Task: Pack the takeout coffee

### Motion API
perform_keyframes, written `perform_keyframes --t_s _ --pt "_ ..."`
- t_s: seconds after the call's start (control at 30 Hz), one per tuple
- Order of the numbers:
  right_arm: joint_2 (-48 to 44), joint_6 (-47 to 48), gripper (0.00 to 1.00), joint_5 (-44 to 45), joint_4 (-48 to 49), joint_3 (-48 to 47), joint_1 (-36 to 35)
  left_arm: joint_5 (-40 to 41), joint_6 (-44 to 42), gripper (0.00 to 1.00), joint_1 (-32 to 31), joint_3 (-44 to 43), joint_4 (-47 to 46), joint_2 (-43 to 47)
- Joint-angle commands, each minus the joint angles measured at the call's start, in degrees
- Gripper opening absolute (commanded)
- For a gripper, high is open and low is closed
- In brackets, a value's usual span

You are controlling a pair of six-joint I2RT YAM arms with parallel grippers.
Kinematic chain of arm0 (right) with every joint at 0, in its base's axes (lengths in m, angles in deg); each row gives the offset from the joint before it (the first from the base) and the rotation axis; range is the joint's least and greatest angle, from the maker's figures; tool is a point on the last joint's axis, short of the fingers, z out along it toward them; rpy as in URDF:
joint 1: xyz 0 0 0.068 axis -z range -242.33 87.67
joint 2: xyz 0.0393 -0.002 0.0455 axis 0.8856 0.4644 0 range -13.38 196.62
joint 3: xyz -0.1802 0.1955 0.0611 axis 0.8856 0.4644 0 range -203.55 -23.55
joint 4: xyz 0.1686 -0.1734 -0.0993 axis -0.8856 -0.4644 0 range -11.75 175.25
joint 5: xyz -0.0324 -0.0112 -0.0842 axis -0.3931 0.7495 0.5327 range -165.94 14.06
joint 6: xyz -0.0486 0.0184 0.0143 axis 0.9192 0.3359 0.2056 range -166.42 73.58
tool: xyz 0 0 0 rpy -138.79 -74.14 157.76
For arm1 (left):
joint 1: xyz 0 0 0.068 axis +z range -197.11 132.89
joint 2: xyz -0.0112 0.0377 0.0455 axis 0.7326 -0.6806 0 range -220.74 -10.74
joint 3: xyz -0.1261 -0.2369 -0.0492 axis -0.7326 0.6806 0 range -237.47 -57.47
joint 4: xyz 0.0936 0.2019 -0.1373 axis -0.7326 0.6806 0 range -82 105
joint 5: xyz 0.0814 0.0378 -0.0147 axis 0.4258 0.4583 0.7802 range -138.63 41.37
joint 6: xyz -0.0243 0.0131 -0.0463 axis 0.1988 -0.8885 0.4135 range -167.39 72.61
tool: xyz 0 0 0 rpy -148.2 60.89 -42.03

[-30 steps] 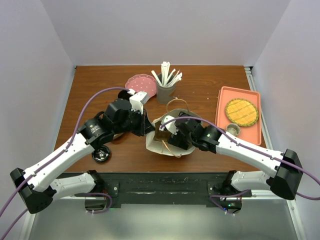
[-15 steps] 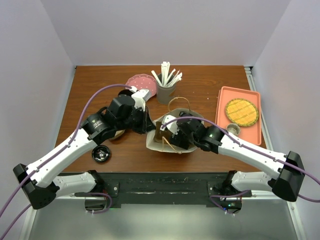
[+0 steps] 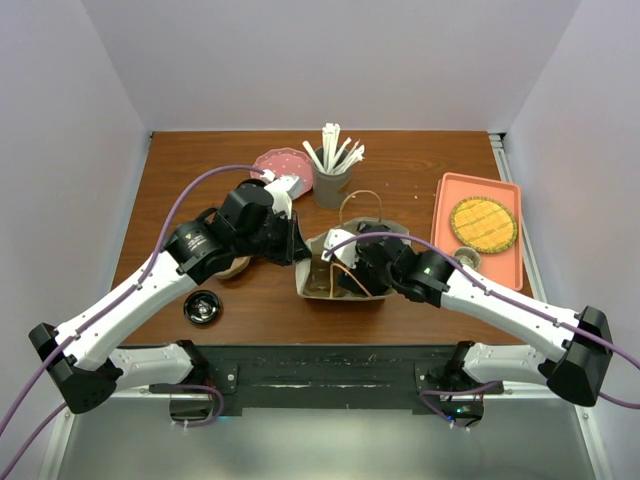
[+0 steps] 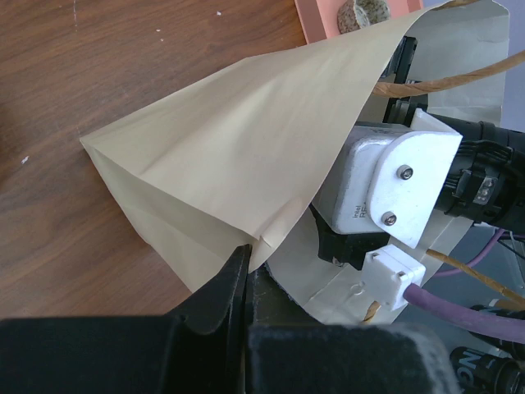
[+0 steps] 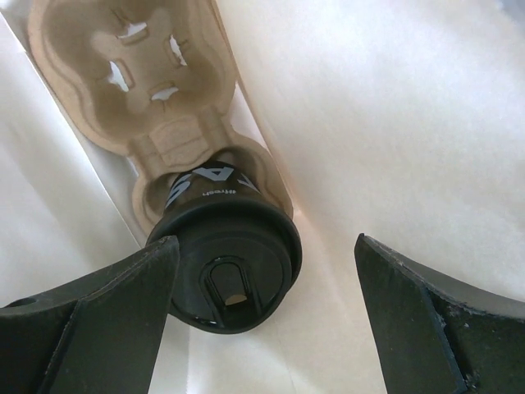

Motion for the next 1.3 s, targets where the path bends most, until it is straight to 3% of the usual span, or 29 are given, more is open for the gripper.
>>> perform_keyframes --t_s 0.0,0.37,1.1,1.27 --pt "-1.0 0.27 0.91 -1.14 0.48 -3.79 0.25 -0.54 1.92 0.0 -0.3 -1.42 1.71 0.41" --pt "-0.65 -0.08 0.9 -3.42 -2.07 -7.66 0.43 -0.71 3.77 0.01 -0.21 -5.64 4.43 -1.79" --pt "-0.29 -8.42 0.85 0.71 -2.25 -16.35 1.13 3.86 2.28 0.34 -0.03 -16.27 9.97 -9.17" --pt "-0.38 -10.36 0.85 2.11 -2.68 -18.64 1.13 5.44 0.09 0.36 0.58 -19.17 10.76 -11.19"
